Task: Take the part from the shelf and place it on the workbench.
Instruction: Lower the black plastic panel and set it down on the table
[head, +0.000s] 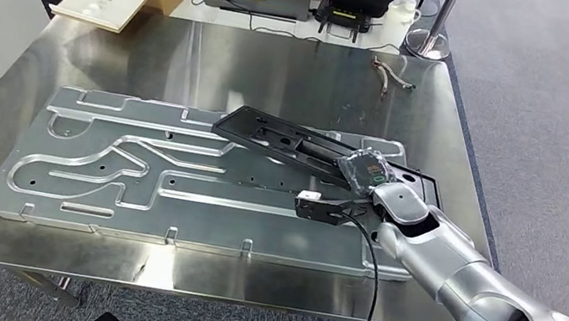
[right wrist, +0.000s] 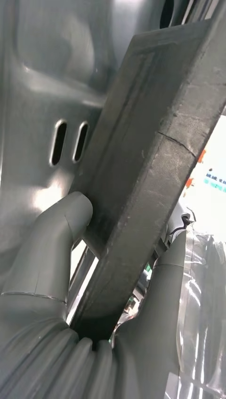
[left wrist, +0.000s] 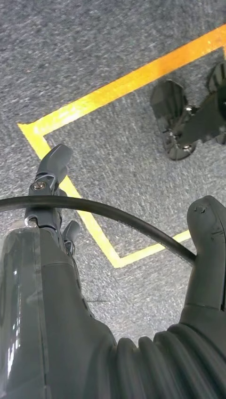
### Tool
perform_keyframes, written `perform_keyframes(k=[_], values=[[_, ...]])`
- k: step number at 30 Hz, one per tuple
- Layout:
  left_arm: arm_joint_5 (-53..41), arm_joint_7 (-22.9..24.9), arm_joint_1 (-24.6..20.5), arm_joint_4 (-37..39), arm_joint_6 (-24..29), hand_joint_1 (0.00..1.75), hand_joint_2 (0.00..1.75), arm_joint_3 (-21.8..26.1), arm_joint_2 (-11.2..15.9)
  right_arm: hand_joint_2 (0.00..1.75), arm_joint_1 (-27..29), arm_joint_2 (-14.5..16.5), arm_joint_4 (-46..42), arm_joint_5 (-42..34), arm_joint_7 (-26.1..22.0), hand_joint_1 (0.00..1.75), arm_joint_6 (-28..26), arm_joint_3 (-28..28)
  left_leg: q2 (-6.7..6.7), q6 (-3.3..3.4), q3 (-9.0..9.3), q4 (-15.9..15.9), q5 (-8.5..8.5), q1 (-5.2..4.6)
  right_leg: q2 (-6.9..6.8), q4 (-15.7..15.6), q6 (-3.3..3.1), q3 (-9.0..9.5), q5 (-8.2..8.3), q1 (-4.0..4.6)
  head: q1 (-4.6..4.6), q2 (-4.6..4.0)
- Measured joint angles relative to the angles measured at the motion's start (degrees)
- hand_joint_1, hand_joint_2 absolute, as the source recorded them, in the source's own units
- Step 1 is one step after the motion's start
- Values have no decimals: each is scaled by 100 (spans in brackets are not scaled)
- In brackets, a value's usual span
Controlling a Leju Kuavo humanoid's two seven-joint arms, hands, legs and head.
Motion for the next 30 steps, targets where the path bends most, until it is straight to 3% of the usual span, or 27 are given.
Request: perform_keyframes(k=[3,4,5,7,9,11,13,15,18,19,20,21,23,25,28,30], values=[[-7,-5,-36,0,-5,0,175,-1,-7,44,3,-10,26,-78,0,44,-18,101,-15,49,0,-10,20,7,107,1010,22,-429,-504,-37,0,0],[-8,-5,-38,0,-6,0,175,-2,-7,0,17,-10,36,-93,-1,0,-20,135,-18,51,-1,-9,20,6,119,1274,24,-548,-566,-42,1,0],[-9,-5,-38,0,-7,0,175,-2,-9,0,29,-10,45,-101,-3,0,-20,162,-23,52,0,-7,20,5,121,1355,20,-587,-523,-44,1,0],[-13,-8,-39,0,-10,0,175,-3,-15,0,35,-10,56,-116,-8,0,-18,195,-33,47,12,1,17,4,103,900,-12,-379,-163,-43,1,0],[-17,-14,-44,0,-12,0,87,-6,-22,0,6,-6,59,-149,-16,0,-20,203,-35,17,1,16,10,-20,3,187,-56,-47,138,-14,0,0],[-19,-18,-44,0,-8,0,0,-9,-23,0,-31,0,61,-184,-30,0,-26,215,-34,-45,-41,16,22,-52,-83,-150,-77,93,161,23,-1,0],[-17,-15,-40,0,-4,0,0,-9,-27,0,-56,3,62,-206,-42,0,-33,229,-40,-113,-59,8,37,-52,-92,-221,-103,103,148,24,-1,0],[-14,-14,-46,0,-4,0,0,-9,-32,0,-59,3,68,-219,-47,0,-45,248,-26,-187,-124,175,-99,-40,-127,-274,-156,121,176,0,-1,0],[-5,-12,-40,0,-10,0,0,-9,-32,0,-16,3,111,-230,-70,0,-97,274,50,-283,-562,1138,-657,-38,-171,-296,-209,126,186,4,-1,0],[-2,-11,-24,0,-13,0,0,-9,-32,0,6,3,138,-233,-81,0,-117,281,65,-298,-698,1435,-769,-37,-174,-295,-213,125,184,10,-1,0],[0,-10,-7,0,-17,0,0,-9,-32,0,24,3,164,-236,-89,0,-132,285,72,-306,-752,1552,-770,-35,-173,-292,-214,126,182,12,-1,0],[2,-10,5,0,-20,0,0,-9,-31,0,40,3,188,-239,-96,0,-142,288,73,-307,-699,1446,-661,-33,-167,-289,-213,128,179,13,-1,0],[4,-10,11,0,-24,0,0,-9,-25,0,62,3,221,-242,-104,0,-171,292,31,-288,-353,728,-287,-23,-147,-277,-194,134,167,10,-1,0],[11,-10,14,0,-26,0,0,-9,-20,0,72,-1,240,-242,-114,0,-195,293,-32,-219,-76,131,-56,-36,-99,-255,-152,131,148,25,-1,0],[34,-7,33,0,-30,0,0,-9,-19,0,79,-12,273,-243,-127,0,-215,293,-22,-81,-32,6,-22,-61,-68,-255,-69,127,143,45,-1,0],[46,-5,22,0,-30,0,0,-9,-20,0,79,-20,304,-245,-127,0,-222,293,-16,1,4,-38,11,-37,-31,-127,-19,68,36,32,0,0]])
